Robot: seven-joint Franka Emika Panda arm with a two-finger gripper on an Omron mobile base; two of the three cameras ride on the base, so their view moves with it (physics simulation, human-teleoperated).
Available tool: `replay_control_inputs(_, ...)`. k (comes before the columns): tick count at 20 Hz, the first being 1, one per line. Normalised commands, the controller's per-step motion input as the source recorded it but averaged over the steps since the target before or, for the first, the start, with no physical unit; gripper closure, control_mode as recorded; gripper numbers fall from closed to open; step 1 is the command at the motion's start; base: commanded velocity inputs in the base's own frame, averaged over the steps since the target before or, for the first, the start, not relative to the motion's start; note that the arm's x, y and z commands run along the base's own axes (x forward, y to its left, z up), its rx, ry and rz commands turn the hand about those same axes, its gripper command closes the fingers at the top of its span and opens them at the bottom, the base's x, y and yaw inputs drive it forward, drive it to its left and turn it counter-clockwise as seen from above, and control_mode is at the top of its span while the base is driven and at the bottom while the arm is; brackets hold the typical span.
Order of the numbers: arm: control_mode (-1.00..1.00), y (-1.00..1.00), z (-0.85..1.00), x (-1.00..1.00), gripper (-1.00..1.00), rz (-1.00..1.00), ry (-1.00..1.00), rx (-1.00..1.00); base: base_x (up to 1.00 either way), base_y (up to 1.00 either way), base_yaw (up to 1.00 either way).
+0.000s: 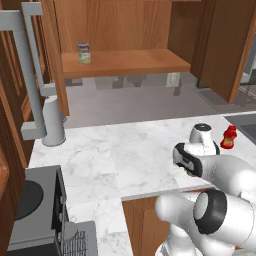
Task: Restock the canned food cabinet by taking the new fresh canned food from the counter and placing it in the cabinet. Then, take the old canned food from the cabinet and place it on the counter.
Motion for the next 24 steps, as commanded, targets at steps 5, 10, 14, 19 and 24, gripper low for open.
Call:
replay_control_inputs(5, -1.00, 0.71, 0.94, -0.19, 1.00, 0.00, -0.34, -0.06, 0.00, 0.00, 0.00)
replay_control_inputs(10, -1.00, 0.99, 1.00, -0.18, 1.00, 0.00, -0.35, -0.10, 0.00, 0.00, 0.00)
replay_control_inputs(14, -1.00, 0.93, 1.00, -0.23, 1.00, 0.02, -0.28, -0.12, 0.00, 0.00, 0.00)
replay_control_inputs(19, -1.00, 0.54, 1.00, -0.17, 1.00, 0.08, -0.20, -0.07, 0.00, 0.00, 0.00)
replay_control_inputs(24, -1.00, 0.20, 1.00, -0.11, 1.00, 0.14, -0.09, -0.05, 0.00, 0.00, 0.00)
